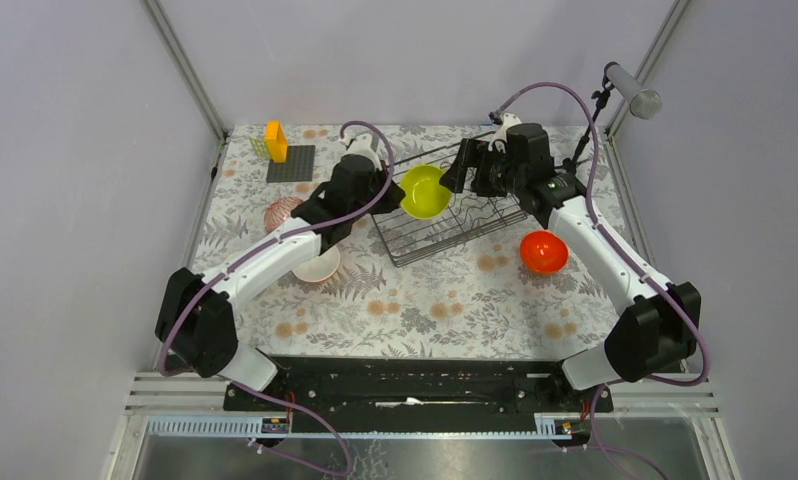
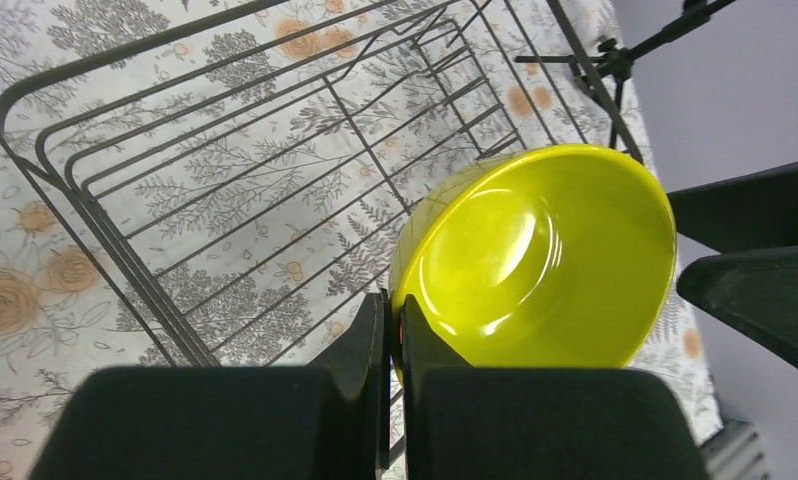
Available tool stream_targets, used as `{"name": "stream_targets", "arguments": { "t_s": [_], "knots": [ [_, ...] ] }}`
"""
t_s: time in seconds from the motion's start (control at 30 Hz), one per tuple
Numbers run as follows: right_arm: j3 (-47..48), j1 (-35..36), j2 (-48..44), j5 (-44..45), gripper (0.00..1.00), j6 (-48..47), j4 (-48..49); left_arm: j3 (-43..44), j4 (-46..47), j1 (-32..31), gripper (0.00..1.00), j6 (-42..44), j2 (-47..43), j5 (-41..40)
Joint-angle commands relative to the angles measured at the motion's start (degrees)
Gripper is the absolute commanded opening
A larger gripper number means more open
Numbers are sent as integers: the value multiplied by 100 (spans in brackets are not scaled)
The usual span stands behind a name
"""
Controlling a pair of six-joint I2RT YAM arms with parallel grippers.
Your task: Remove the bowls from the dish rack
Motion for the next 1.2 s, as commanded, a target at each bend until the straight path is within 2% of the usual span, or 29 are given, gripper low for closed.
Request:
{"name": "stream_targets", "arguments": {
  "t_s": [0.0, 0.1, 0.47, 0.8, 1.0, 1.1, 1.17],
  "knots": [
    [478, 205, -87, 1315, 87, -791, -877, 847, -635, -356, 0, 620, 213, -1015],
    [551, 288, -16, 1529, 77, -888, -1014, 1143, -846, -538, 0, 748, 374, -1303],
    [779, 455, 294, 2076, 51, -959, -1350, 1588, -1001, -761, 0, 708, 751, -1280],
    [705, 472, 362, 2292, 43, -999, -1452, 1870, -1001, -813, 0, 543, 1051, -912],
    [692, 472, 343, 2465, 22, -1002, -1517, 1863, -799, -821, 5, 422, 1101, -571],
    [697, 467, 341, 2598, 1, -984, -1596, 1758, -518, -825, 8, 319, 1078, -237],
    [672, 470, 315, 2762, 0, -941, -1678, 1670, -316, -818, 14, 248, 1051, 54]
  ]
}}
